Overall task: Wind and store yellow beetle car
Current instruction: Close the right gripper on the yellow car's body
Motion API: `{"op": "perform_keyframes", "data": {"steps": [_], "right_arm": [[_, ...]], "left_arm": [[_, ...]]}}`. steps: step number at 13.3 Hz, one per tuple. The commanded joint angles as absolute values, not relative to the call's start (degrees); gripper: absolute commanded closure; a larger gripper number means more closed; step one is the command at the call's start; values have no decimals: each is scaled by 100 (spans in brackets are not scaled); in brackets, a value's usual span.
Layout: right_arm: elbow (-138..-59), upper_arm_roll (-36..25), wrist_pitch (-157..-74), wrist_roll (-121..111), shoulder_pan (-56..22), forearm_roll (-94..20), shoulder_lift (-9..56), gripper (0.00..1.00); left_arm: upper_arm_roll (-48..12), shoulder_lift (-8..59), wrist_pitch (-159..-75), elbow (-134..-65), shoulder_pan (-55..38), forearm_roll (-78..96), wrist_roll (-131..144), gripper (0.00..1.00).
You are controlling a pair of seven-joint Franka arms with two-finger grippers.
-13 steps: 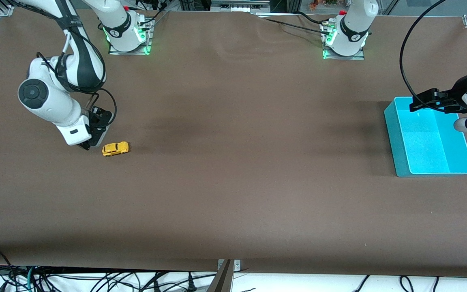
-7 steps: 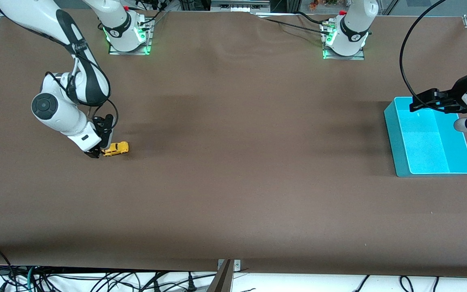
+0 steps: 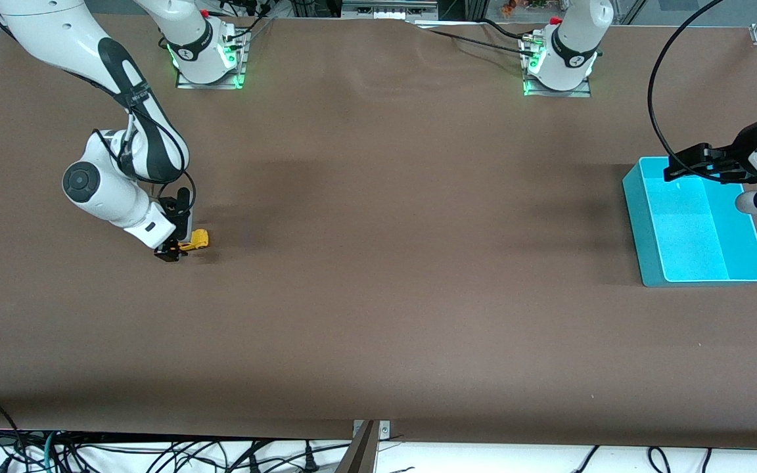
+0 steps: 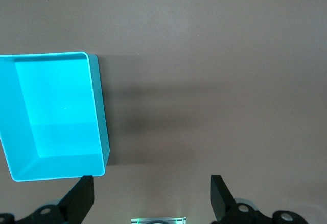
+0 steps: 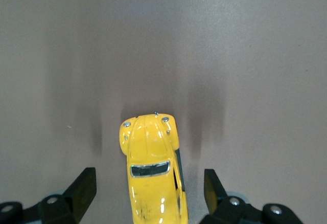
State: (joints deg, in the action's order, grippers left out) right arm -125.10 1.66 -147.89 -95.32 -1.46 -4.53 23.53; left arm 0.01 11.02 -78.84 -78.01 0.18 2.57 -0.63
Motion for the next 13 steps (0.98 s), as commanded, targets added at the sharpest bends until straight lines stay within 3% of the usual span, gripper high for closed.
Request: {"op": "perform_keyframes", "data": {"steps": [1, 6, 13], "right_arm": [[-12489, 264, -14862, -9721, -53, -641, 2399, 43], [-12489, 325, -14792, -9624, -53, -642, 2303, 96], [-12515, 703, -14757, -9062, -62, -642, 2284, 95]], "left_arm": [[-9, 1072, -7866, -7822, 44, 308, -35, 0], [-9, 1072, -7857, -7822, 44, 325, -35, 0], [-9, 1081, -7857, -7822, 44, 325, -35, 0]]}}
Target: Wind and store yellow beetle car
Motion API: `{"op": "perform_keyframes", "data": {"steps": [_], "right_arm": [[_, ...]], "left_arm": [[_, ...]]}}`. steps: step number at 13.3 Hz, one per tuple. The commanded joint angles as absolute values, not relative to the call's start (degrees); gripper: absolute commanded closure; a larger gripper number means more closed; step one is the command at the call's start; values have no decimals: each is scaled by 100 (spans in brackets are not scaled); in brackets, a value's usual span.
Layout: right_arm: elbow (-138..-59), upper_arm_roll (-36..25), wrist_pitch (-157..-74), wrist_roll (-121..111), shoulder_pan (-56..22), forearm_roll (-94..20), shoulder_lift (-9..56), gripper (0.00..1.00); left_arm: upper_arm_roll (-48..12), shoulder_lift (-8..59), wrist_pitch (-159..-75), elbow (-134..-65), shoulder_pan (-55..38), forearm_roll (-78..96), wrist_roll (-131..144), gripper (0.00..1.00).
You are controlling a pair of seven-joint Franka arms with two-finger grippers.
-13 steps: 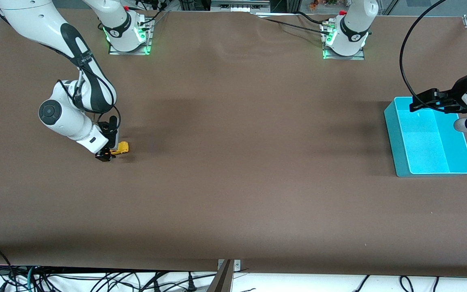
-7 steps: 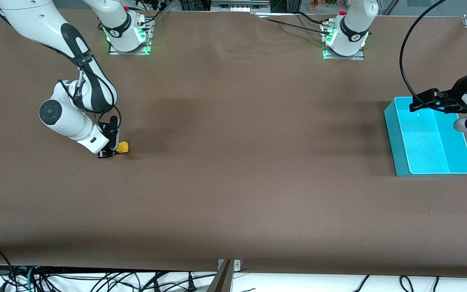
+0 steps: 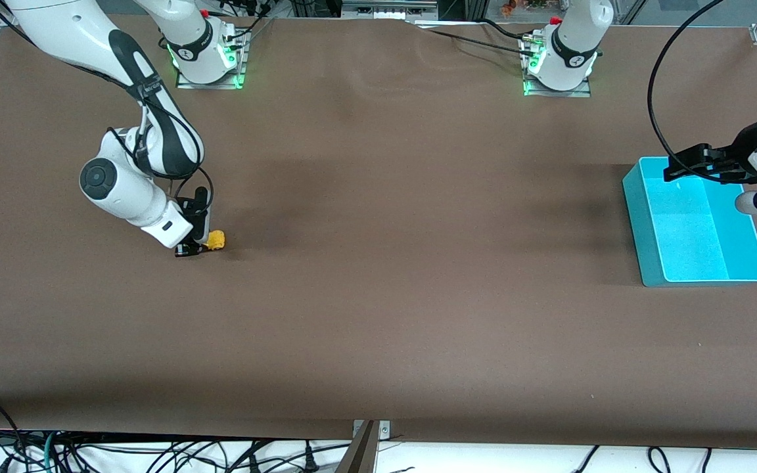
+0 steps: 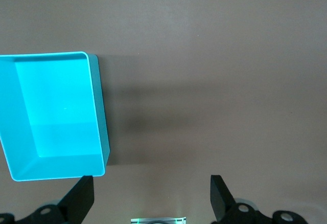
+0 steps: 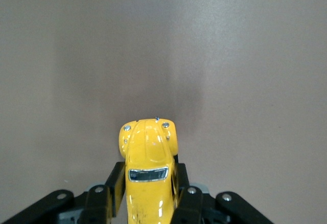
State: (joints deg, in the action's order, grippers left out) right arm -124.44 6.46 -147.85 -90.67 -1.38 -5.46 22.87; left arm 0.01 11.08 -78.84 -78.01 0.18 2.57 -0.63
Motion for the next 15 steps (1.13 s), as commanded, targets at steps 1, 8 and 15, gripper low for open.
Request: {"op": "perform_keyframes", "data": {"steps": [1, 8, 15], "right_arm": [[-12516, 703, -14818, -9070, -62, -642, 2363, 94], [-12516, 659, -14871, -9508, 192, -633, 2426, 94], [-12516, 431, -14836, -10651, 1053, -633, 2505, 93]], "left_arm": [[-9, 1081, -7857, -7822, 44, 325, -35, 0], [-9, 1090, -7857, -7822, 44, 325, -35, 0], [-9, 1090, -7857, -7822, 44, 325, -35, 0]]}}
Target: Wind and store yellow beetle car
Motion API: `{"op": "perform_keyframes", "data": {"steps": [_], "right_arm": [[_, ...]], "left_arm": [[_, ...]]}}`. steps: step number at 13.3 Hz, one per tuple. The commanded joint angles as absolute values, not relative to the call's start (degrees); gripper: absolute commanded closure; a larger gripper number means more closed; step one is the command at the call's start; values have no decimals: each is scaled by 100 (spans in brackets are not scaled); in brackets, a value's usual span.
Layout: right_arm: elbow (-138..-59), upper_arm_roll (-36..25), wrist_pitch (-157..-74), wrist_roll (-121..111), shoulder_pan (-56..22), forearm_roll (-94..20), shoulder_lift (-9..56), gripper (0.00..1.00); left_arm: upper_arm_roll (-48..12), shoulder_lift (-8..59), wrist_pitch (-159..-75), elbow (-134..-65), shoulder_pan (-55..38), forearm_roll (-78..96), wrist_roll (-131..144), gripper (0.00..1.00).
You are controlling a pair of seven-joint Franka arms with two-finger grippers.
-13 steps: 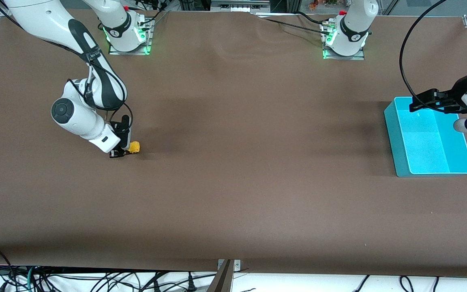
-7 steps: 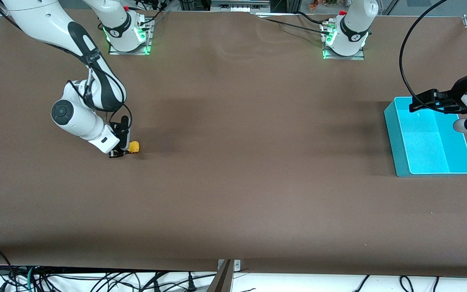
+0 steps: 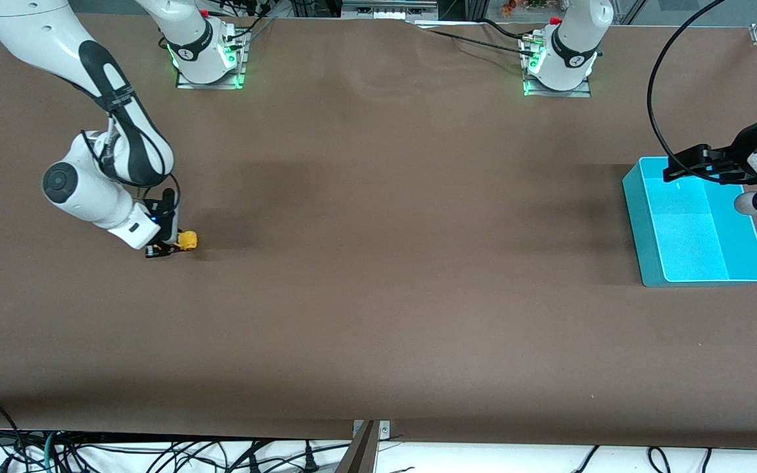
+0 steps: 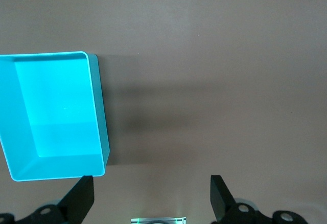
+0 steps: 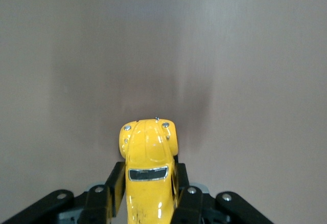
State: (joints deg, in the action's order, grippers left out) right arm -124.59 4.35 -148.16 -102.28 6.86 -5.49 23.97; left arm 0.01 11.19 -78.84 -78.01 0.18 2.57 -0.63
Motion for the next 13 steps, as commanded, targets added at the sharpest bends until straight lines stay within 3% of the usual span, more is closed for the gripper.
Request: {"op": "perform_keyframes", "data": {"steps": [1, 4, 6, 8, 9, 11, 13], "right_arm": [[-12507, 431, -14827, -10783, 1220, -633, 2522, 93], [-12498, 431, -14818, -10811, 1327, -633, 2540, 91], [-12481, 439, -14801, -10775, 1327, -642, 2531, 77], [-12454, 457, -14766, -10758, 1327, -642, 2531, 44], [-12384, 466, -14757, -10775, 1327, -642, 2531, 35], [-12261, 492, -14547, -10740, 1327, -650, 2522, 0], [-12077, 553, -14205, -10487, 1318, -642, 2453, 0]], "left_arm": [[-9, 1090, -7857, -7822, 44, 325, -35, 0], [-9, 1090, -7857, -7822, 44, 325, -35, 0], [-9, 1090, -7857, -7822, 44, 325, -26, 0], [-9, 1090, -7857, -7814, 44, 334, -26, 0], [-9, 1090, -7857, -7822, 44, 343, -26, 0], [-9, 1090, -7857, -7814, 44, 343, -35, 0], [-9, 1090, -7857, -7822, 44, 343, -35, 0]]}}
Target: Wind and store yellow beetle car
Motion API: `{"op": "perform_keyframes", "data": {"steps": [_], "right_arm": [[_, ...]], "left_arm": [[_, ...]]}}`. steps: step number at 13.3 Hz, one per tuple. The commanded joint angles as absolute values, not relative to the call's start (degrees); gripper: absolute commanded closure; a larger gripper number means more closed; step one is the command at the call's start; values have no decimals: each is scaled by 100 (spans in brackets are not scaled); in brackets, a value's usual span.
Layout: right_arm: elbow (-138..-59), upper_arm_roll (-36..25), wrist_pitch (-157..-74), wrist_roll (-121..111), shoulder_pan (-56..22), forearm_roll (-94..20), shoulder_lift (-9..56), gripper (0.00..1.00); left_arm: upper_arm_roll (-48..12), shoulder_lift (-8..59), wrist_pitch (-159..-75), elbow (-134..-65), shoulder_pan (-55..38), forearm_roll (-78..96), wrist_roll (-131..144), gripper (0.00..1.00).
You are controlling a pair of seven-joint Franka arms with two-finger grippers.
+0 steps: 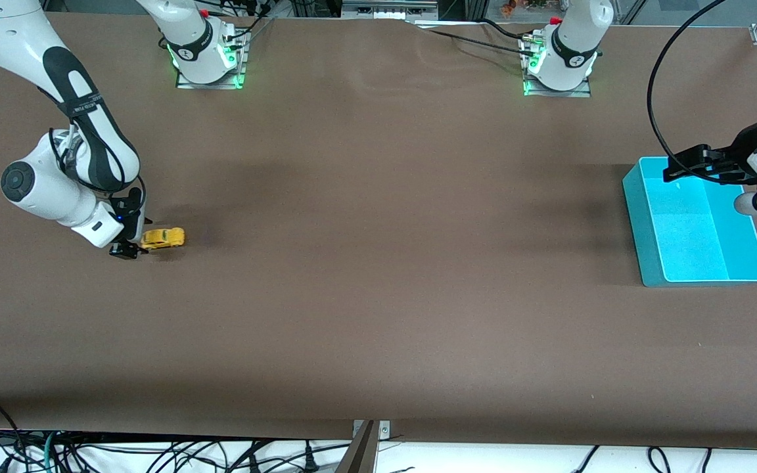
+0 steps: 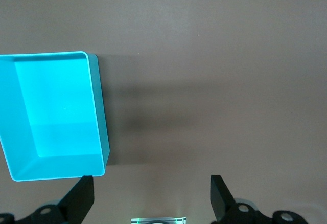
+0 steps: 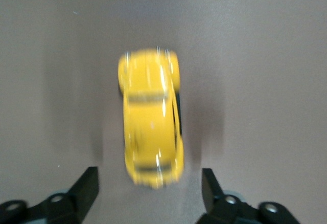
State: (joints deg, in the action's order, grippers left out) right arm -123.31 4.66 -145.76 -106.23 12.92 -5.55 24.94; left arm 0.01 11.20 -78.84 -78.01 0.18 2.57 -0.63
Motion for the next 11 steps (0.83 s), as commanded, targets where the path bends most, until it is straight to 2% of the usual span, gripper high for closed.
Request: {"op": "perform_keyframes", "data": {"steps": [1, 5, 8, 11], "right_arm": [[-11946, 623, -13977, -10390, 1318, -650, 2383, 0], [-11374, 747, -12747, -9733, 1301, -589, 1760, 0], [-11347, 922, -12253, -9011, 1301, -554, 855, 0], [-11233, 932, -11832, -8203, 1292, -554, 283, 0]], "left_arm": [[-9, 1090, -7857, -7814, 44, 343, -35, 0], [-9, 1090, -7866, -7822, 44, 351, -26, 0], [-17, 1090, -7857, -7814, -9, 334, 0, 0], [-17, 1090, -7857, -7814, 26, 369, -26, 0]]}}
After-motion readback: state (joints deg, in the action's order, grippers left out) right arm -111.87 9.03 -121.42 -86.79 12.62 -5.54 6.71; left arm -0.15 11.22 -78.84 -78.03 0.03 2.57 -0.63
